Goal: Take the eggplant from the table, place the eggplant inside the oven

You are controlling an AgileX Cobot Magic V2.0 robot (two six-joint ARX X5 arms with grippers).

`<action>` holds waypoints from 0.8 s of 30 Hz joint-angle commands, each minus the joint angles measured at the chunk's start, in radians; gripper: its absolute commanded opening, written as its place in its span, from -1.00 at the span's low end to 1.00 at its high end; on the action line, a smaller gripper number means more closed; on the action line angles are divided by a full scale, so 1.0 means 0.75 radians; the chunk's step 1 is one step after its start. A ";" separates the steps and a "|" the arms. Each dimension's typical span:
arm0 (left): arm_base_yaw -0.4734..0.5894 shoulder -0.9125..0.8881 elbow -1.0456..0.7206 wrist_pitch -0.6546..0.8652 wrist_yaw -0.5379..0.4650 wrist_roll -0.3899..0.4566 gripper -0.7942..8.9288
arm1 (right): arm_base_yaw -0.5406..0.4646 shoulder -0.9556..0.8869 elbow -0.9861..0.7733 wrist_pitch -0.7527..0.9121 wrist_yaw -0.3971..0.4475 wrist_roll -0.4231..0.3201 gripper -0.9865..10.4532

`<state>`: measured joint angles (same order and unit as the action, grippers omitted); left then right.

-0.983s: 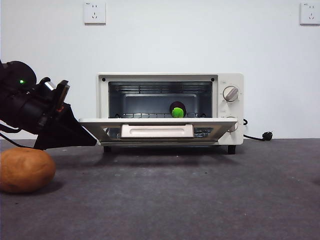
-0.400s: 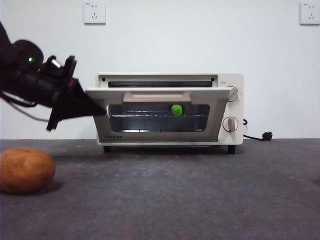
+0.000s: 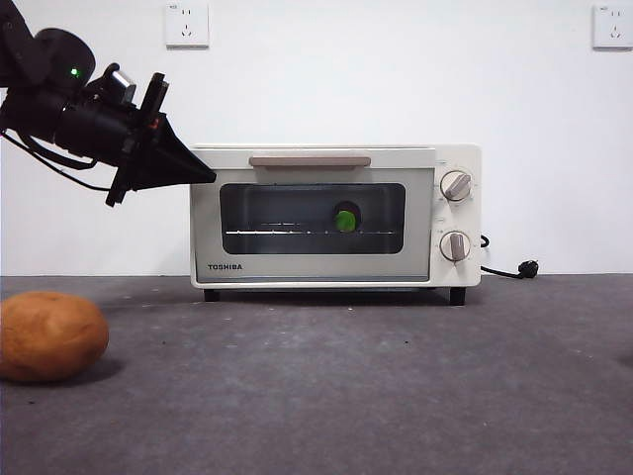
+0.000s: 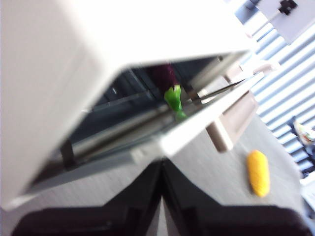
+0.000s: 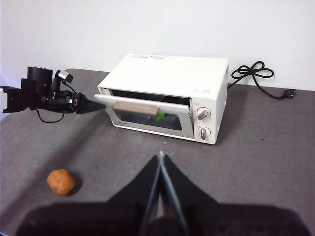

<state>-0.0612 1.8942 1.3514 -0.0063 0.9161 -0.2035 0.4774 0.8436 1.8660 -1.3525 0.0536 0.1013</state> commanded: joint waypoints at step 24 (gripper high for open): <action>-0.031 -0.322 0.009 -0.147 -0.072 0.002 -0.85 | 0.003 -0.005 -0.009 -0.031 -0.001 0.014 -0.83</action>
<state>-0.0799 1.6691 1.3560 -0.1116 0.8696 -0.2035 0.4774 0.8440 1.8660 -1.3525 0.0532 0.1013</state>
